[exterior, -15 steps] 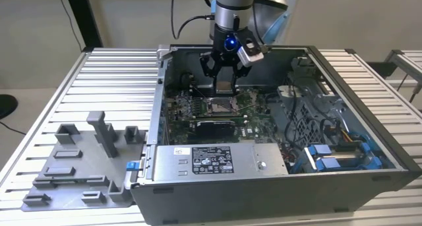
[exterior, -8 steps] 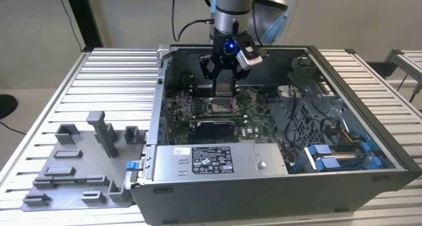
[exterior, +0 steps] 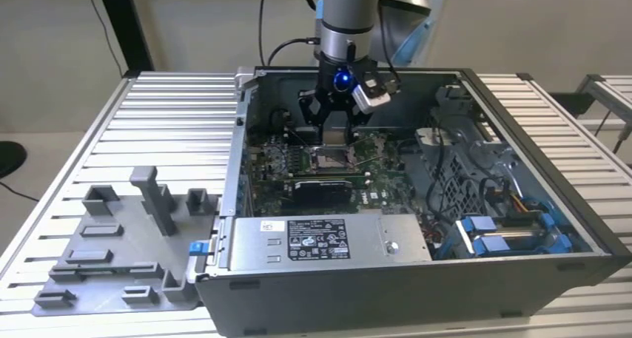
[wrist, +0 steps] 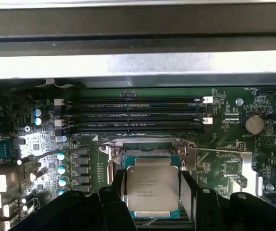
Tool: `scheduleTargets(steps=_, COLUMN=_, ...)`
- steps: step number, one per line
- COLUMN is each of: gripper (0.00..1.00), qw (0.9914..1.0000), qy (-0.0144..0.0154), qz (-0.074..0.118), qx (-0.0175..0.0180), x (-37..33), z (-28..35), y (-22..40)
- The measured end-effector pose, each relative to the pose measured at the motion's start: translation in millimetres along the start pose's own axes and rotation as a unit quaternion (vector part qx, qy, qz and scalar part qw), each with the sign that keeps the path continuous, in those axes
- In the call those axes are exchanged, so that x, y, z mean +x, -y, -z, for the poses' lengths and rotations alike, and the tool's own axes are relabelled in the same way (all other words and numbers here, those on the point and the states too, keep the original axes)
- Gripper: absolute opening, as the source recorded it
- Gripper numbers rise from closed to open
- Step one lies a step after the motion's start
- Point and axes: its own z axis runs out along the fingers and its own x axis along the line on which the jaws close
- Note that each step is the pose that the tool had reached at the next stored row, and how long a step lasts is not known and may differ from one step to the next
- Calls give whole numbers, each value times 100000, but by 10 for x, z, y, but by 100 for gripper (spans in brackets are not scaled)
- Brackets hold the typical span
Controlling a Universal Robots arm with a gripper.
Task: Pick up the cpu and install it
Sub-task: 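Close the cpu cover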
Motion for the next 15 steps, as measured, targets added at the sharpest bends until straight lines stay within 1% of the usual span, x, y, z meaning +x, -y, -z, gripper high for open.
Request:
scheduleTargets(steps=4, gripper=0, qw=100000, qy=3, qz=-4, qx=23, x=0, z=-73, y=0)
scheduleTargets(steps=7, gripper=0, qw=100000, qy=8, qz=-11, qx=119, x=0, z=-110, y=0)
scheduleTargets(steps=10, gripper=0, qw=100000, qy=8, qz=-18, qx=242, x=1, z=-123, y=2)
scheduleTargets(steps=15, gripper=0, qw=99998, qy=21, qz=-25, qx=558, x=2, z=-140, y=10)
